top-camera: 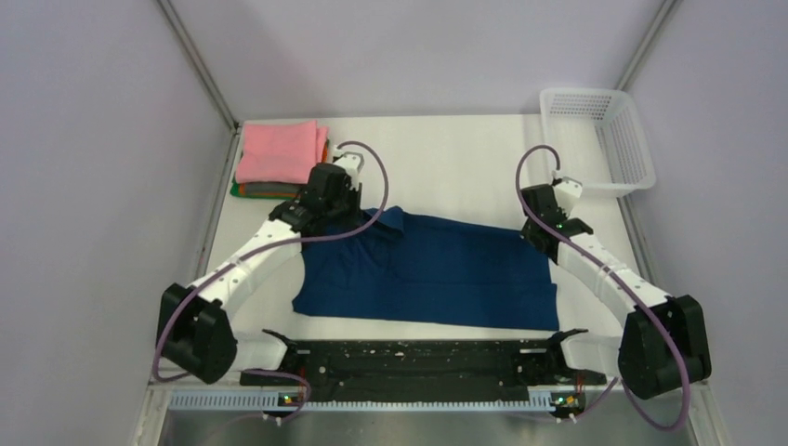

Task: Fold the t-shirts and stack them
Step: Grab the side of the flattened tshirt furthest away from the robot with both arms, then fold the other side of the tshirt into a rectangle

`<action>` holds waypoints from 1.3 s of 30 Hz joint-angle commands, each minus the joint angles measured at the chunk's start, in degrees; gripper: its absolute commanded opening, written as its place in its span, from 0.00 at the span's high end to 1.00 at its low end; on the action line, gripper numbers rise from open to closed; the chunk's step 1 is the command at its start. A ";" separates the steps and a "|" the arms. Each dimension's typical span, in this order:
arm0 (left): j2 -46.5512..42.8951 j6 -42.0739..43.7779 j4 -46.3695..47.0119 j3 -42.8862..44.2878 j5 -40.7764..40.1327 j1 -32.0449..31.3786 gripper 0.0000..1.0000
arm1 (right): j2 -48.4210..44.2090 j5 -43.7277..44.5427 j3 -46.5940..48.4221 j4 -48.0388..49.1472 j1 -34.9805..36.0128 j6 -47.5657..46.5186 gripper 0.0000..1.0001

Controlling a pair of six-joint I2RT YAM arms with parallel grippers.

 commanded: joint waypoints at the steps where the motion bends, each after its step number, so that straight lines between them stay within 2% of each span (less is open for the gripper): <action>1: -9.67 -5.41 1.67 -6.51 -5.63 -0.73 1.00 | -3.05 1.30 -0.53 -2.15 0.34 -1.37 1.00; 10: -23.15 -12.30 -1.68 -14.05 -7.34 -0.82 1.00 | -7.63 2.38 -0.91 -4.69 0.26 -1.81 1.00; 17: -25.37 -19.40 -9.62 -10.55 -10.93 -0.83 1.00 | -6.22 2.46 0.52 -4.67 0.10 -3.01 1.00; 21: -26.34 -21.77 -12.13 -10.48 -8.91 -0.77 1.00 | -5.71 2.49 0.98 -4.66 0.05 -3.23 1.00; 31: -32.70 -31.45 -21.17 -19.36 -8.48 -1.45 1.00 | -6.31 1.59 -1.56 -4.80 -0.05 -3.12 1.00; 37: -34.35 -36.38 -23.35 -24.65 -8.02 -1.52 1.00 | -6.35 0.64 -4.83 -5.41 -0.08 -1.62 1.00; 39: -34.74 -37.39 -24.12 -25.33 -7.49 -1.55 0.85 | -6.66 0.82 -5.76 -6.70 -0.08 -0.91 0.98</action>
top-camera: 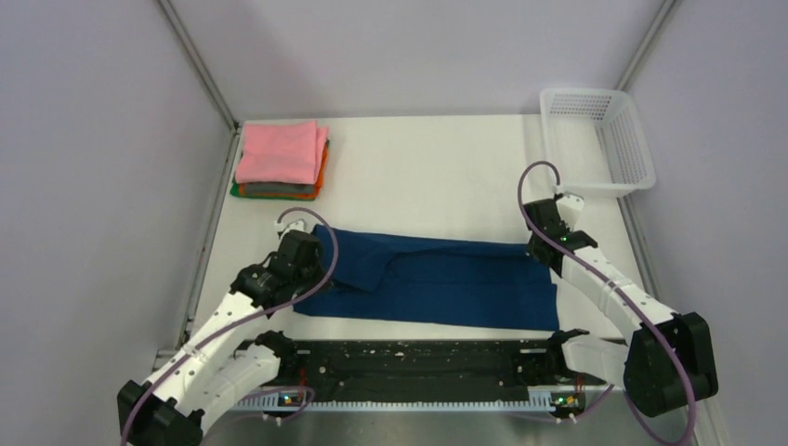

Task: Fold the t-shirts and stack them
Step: Fold the other side of the tshirt into a rectangle, then rotate the tshirt 80 degrees

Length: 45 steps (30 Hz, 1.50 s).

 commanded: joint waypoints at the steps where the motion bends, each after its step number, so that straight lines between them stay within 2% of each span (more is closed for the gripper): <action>1: -1.42 -4.73 -2.71 -1.54 0.54 -0.31 0.82 | -1.13 0.99 -1.86 -2.60 -0.02 1.90 0.95; 3: -2.15 -5.60 -4.41 -1.74 -0.14 -0.33 0.77 | -1.84 2.19 -2.55 -4.46 -0.01 3.53 0.85; 5: -2.74 -6.59 -5.51 -1.37 -0.33 -0.31 0.73 | -2.61 3.36 -2.85 -6.14 0.00 4.53 0.59; 7: -2.67 -7.00 -6.89 0.16 -0.61 -0.34 0.59 | -3.56 5.04 -2.46 -7.89 0.01 5.17 0.41; 8: -2.43 -6.86 -7.68 1.15 -0.55 -0.33 0.49 | -4.00 6.02 -2.13 -8.75 0.00 5.64 0.36; 9: -2.29 -6.61 -8.29 2.00 -0.51 -0.35 0.33 | -4.58 6.64 -1.73 -9.52 -0.02 5.93 0.32; 10: -2.14 -6.27 -8.33 2.90 -0.65 -0.34 0.11 | -5.16 6.97 -1.30 -10.33 0.02 6.35 0.27; 11: -1.98 -5.81 -7.74 3.60 -0.82 -0.29 0.02 | -5.93 7.02 -0.93 -10.80 0.05 6.67 0.26; 13: -1.06 -4.59 -4.02 4.67 -0.22 -0.35 0.01 | -7.60 6.08 -0.71 -10.11 0.00 6.67 0.22; 16: 2.94 -2.50 6.10 4.84 5.22 -0.29 0.01 | -10.46 1.06 -1.55 -4.60 0.02 1.89 0.19; 18: 8.00 -0.78 13.90 4.64 11.41 -0.34 0.01 | -11.68 -6.46 -3.04 1.07 0.02 -0.97 0.17; 20: 14.45 -0.19 19.05 5.45 15.15 -0.29 0.01 | -11.74 -14.54 -5.14 7.98 0.05 -1.74 0.08; 23: 24.27 -0.32 22.04 7.88 17.11 -0.35 0.01 | -8.91 -28.26 -7.69 18.85 0.00 -1.96 0.05; 25: 29.06 -0.41 22.04 8.91 16.44 -0.19 0.01 | -5.96 -33.22 -8.35 22.55 0.04 -1.37 0.05; 30: 34.82 -0.62 22.89 5.17 14.53 2.72 0.01 | 0.53 -28.45 -9.51 22.94 -0.05 -0.47 0.05; 36: 38.06 0.67 26.49 0.89 14.38 11.59 0.01 | 5.55 -21.98 -10.48 20.77 -0.15 0.97 0.05; 41: 46.07 2.87 28.65 8.63 15.18 12.48 0.01 | 6.86 -20.00 -11.17 18.97 -0.17 1.19 0.05; 45: 57.78 4.26 30.19 22.81 19.93 12.33 0.01 | 4.30 -21.33 -12.71 17.00 -0.16 1.38 0.05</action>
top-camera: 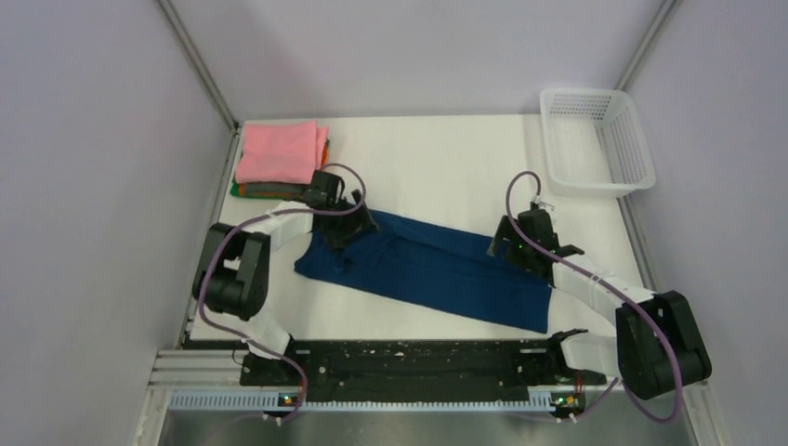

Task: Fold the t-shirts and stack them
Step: Rotate the tshirt 80 degrees

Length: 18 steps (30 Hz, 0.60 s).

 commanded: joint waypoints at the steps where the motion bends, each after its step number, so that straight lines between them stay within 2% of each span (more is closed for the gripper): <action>1: 15.52 4.28 6.24 13.88 0.81 0.25 0.01 | -2.16 -0.05 -3.16 -4.29 -0.01 0.93 0.06; 5: 30.19 3.57 8.65 35.73 4.25 -1.80 0.01 | -7.74 -5.43 -6.35 -5.04 2.05 1.76 0.04; 8: 46.12 1.81 2.97 58.92 9.24 -2.59 0.01 | -9.82 -8.63 -7.60 -7.12 6.17 3.41 0.01; 11: 59.37 -2.84 6.12 78.18 13.24 -3.16 0.01 | -9.43 -12.63 -9.38 -4.45 12.37 5.43 0.01; 15: 71.21 -15.95 24.38 90.85 14.10 -3.95 0.01 | -5.43 -17.18 -7.49 -0.93 22.93 5.69 0.01; 18: 74.10 -18.78 31.91 93.40 8.75 -4.87 0.01 | -1.90 -17.95 -3.22 -1.21 29.51 3.14 0.01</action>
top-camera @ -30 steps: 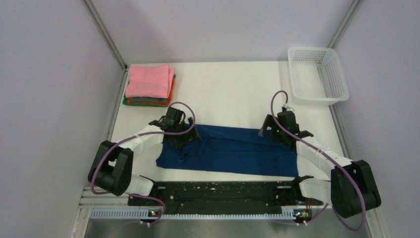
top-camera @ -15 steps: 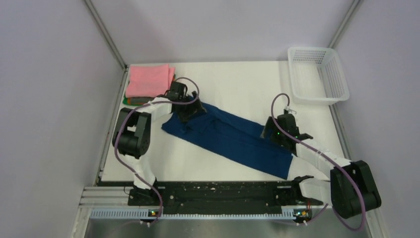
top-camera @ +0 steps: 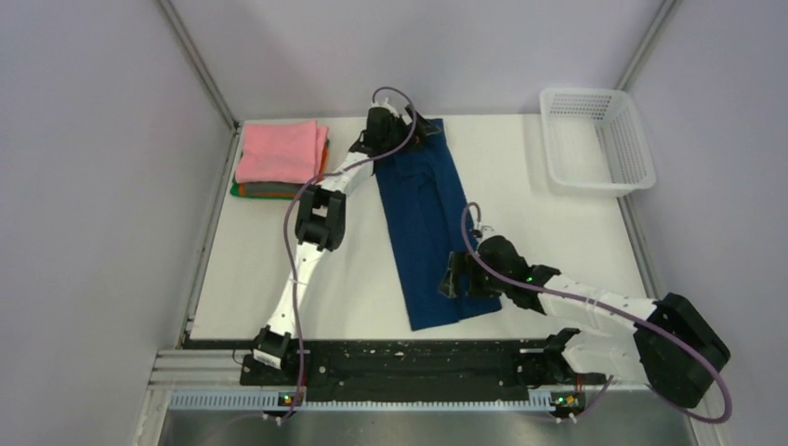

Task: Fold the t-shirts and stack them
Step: Rotate the tshirt 80 degrees

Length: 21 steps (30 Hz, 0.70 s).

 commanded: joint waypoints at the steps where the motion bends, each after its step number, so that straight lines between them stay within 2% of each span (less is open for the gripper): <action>1: 4.98 -7.31 13.42 3.62 -6.27 -1.47 0.01 | 5.77 -6.98 3.53 -3.97 8.64 -1.06 0.01; 5: 3.06 0.45 12.54 3.84 -14.57 -2.68 0.01 | 6.96 -7.61 6.50 -2.74 10.57 -3.29 0.01; 10: -0.08 5.98 12.57 5.16 -14.82 -2.25 0.01 | 3.97 -4.51 8.87 -3.29 10.57 -4.09 0.01; 15: -11.06 15.00 7.10 4.43 -14.71 -2.44 0.01 | -3.62 3.86 8.75 -5.46 10.61 -1.32 0.01; 17: -17.36 15.58 5.29 1.13 -13.92 -2.52 0.01 | -7.13 9.90 8.76 -8.27 10.48 0.87 0.01; 21: -33.26 15.07 3.58 -16.84 -6.71 -3.00 0.01 | -13.79 18.38 7.10 -14.20 10.35 4.86 0.01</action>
